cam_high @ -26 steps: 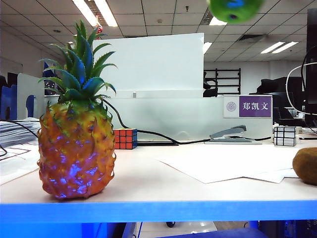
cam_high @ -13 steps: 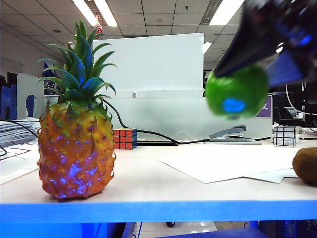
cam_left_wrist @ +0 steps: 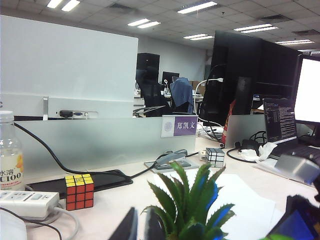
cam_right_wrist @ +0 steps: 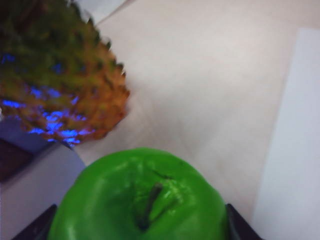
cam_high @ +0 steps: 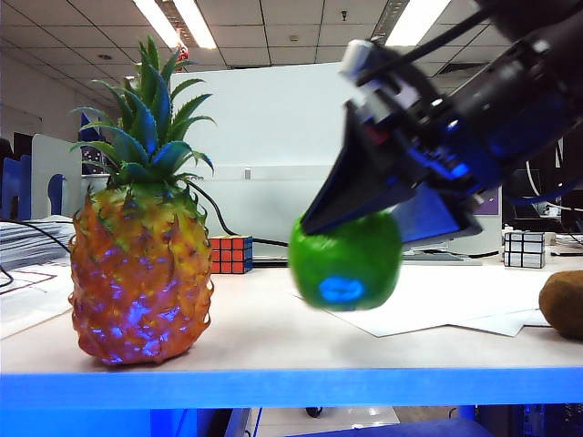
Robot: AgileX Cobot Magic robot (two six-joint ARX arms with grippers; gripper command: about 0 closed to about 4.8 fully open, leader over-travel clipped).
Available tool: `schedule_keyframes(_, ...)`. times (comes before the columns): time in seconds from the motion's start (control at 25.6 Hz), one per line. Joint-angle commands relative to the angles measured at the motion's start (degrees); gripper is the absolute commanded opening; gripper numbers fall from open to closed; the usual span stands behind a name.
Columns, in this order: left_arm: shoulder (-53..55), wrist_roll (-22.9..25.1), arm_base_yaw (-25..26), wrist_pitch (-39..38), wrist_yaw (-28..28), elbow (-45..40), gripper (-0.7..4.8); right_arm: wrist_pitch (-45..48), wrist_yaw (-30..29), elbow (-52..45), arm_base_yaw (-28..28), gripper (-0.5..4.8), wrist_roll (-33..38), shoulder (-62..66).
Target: Arrange all the fruits from large to small from left to right in a row.
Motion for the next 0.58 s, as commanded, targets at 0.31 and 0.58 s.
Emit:
schedule_keyframes(0.31, -0.1, 0.6, 0.0, -0.4, 0.2, 0.1, 0.35, 6.0, 10.2, 0.3, 2.9, -0.06, 0.0, 5.8)
schedule_keyframes(0.58, -0.1, 0.6, 0.0, -1.1, 0.2, 0.1, 0.35, 6.3, 10.1, 0.3, 3.0, -0.05, 0.0, 7.5)
